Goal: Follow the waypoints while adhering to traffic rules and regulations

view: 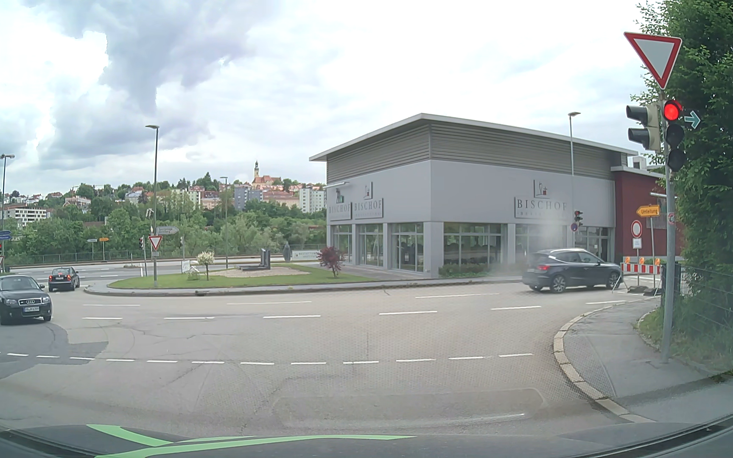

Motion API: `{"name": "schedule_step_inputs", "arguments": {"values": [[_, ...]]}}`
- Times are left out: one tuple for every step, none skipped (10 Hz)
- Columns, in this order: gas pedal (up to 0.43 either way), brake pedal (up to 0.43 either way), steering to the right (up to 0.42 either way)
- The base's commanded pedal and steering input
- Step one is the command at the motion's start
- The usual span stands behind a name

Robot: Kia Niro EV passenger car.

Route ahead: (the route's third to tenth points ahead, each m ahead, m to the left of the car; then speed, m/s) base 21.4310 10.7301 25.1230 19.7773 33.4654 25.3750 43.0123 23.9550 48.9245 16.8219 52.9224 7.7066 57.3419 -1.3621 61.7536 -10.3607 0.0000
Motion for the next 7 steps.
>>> {"name": "schedule_step_inputs", "arguments": {"values": [[0.0, 0.366, 0.0], [0.0, 0.366, 0.0], [0.0, 0.366, 0.0], [0.0, 0.366, 0.0], [0.0, 0.366, 0.0], [0.0, 0.366, 0.0], [0.0, 0.366, 0.0]]}}
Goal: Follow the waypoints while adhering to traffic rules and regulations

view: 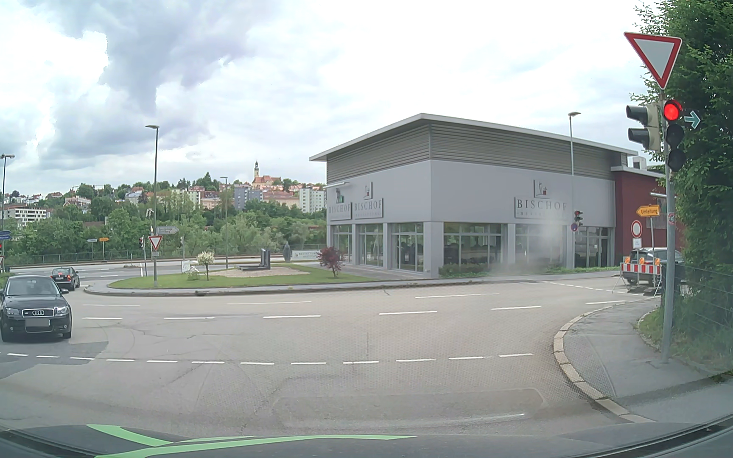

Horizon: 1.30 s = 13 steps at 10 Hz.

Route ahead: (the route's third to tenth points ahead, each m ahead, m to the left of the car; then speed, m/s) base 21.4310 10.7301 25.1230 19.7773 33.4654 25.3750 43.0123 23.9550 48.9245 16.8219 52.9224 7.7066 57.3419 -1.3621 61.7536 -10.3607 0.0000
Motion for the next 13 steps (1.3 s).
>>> {"name": "schedule_step_inputs", "arguments": {"values": [[0.0, 0.366, 0.0], [0.0, 0.366, 0.0], [0.0, 0.366, 0.0], [0.0, 0.366, 0.0], [0.0, 0.366, 0.0], [0.0, 0.372, 0.0], [0.0, 0.372, 0.0], [0.0, 0.366, 0.0], [0.0, 0.366, 0.0], [0.0, 0.366, 0.0], [0.0, 0.372, 0.0], [0.0, 0.366, 0.0], [0.0, 0.366, 0.0]]}}
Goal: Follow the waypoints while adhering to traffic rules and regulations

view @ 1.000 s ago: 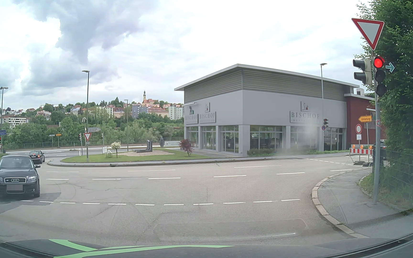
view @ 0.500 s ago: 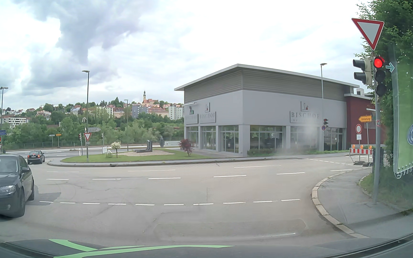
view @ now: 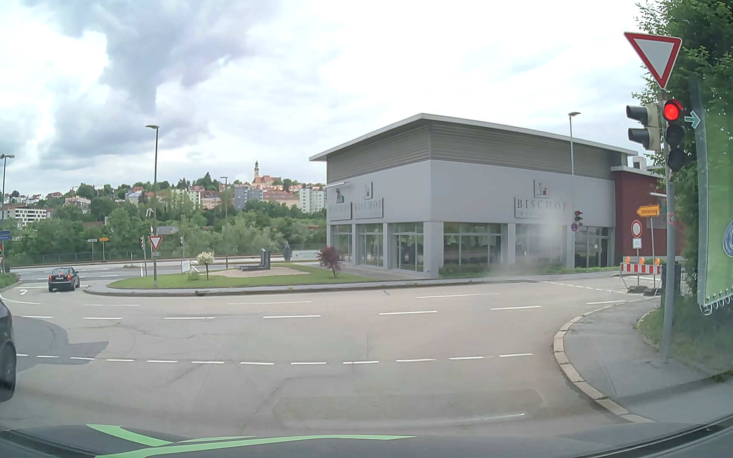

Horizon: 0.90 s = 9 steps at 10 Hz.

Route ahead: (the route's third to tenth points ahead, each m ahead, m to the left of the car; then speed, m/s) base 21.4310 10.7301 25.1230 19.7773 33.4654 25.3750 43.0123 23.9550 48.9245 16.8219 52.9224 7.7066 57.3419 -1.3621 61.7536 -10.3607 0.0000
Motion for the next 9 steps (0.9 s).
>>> {"name": "schedule_step_inputs", "arguments": {"values": [[0.0, 0.366, 0.0], [0.0, 0.366, 0.0], [0.0, 0.366, 0.0], [0.0, 0.366, 0.0], [0.0, 0.366, 0.0], [0.0, 0.372, 0.0], [0.0, 0.366, 0.0], [0.0, 0.366, 0.0], [0.0, 0.366, 0.0]]}}
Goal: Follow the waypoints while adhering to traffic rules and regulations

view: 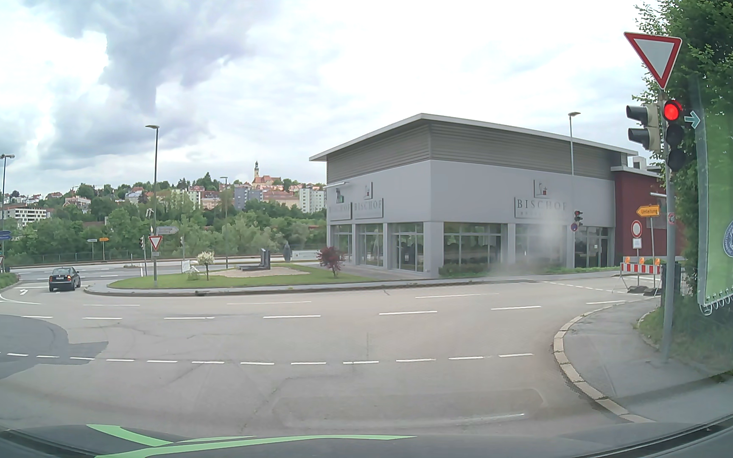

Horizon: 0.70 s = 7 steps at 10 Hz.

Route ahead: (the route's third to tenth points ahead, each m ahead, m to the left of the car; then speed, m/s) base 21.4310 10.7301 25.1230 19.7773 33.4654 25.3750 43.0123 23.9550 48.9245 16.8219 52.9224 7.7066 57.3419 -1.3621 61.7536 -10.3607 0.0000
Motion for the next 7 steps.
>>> {"name": "schedule_step_inputs", "arguments": {"values": [[0.0, 0.366, 0.0], [0.0, 0.366, 0.0], [0.0, 0.366, 0.0], [0.0, 0.366, 0.0], [0.0, 0.366, 0.0], [0.0, 0.366, 0.0], [0.0, 0.366, 0.0]]}}
